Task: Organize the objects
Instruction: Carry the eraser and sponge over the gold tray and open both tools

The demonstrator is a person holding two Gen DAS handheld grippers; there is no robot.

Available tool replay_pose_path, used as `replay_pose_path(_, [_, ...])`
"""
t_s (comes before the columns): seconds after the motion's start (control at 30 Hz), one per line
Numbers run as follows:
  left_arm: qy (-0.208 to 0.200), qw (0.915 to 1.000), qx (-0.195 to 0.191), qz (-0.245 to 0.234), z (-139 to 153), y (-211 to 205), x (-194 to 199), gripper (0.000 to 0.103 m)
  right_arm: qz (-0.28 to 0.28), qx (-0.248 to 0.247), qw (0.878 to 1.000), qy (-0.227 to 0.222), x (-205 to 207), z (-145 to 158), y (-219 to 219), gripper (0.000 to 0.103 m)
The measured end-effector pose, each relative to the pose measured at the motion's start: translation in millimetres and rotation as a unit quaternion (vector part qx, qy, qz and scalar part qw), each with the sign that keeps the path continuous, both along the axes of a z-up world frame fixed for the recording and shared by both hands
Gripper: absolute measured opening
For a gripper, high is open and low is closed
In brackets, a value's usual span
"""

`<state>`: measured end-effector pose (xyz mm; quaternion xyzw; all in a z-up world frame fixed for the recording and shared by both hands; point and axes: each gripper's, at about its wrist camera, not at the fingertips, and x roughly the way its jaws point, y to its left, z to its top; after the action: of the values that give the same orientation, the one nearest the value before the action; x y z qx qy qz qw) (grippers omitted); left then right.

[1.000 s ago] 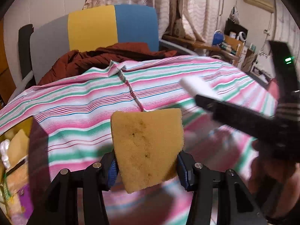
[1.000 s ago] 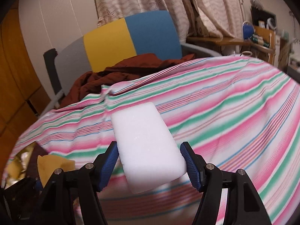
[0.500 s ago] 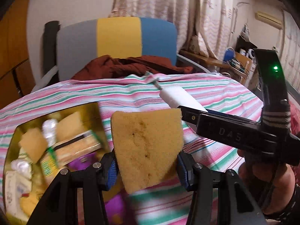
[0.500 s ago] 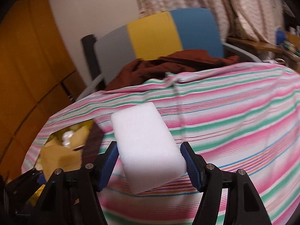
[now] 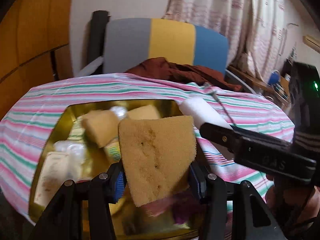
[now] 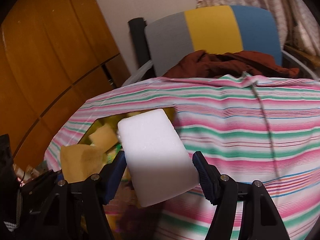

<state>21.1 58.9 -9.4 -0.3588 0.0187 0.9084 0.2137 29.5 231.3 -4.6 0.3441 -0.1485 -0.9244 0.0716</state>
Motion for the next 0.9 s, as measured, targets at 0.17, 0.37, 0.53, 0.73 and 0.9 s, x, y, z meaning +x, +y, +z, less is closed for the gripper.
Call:
replay_pose_path(0.17, [-0.012,0.9991,0.006,0.039,-5,-30,-5,0.053,0.030,-0.010,0.999,-0.022,-11,-10,-25,0.068])
replay_pose_path(0.37, [-0.020,0.9979,0.020,0.059,-6,-51,-8,0.053,0.049,-0.003,0.998,-0.030,-16,-16,-45,0.068])
replay_pose_path(0.53, [-0.022,0.9975,0.025,0.062,-3,-55,-14,0.053,0.055,0.009,0.998,-0.029,-18,-13,-50,0.068])
replay_pose_path(0.73, [-0.027,0.9975,0.020,0.062,-3,-56,-23,0.053,0.052,0.011,0.998,-0.034,-23,-14,-50,0.069])
replay_pose_path(0.9, [-0.044,0.9969,0.010,0.065,-8,-58,-31,0.053,0.049,0.011,0.998,-0.034,-28,-14,-52,0.069])
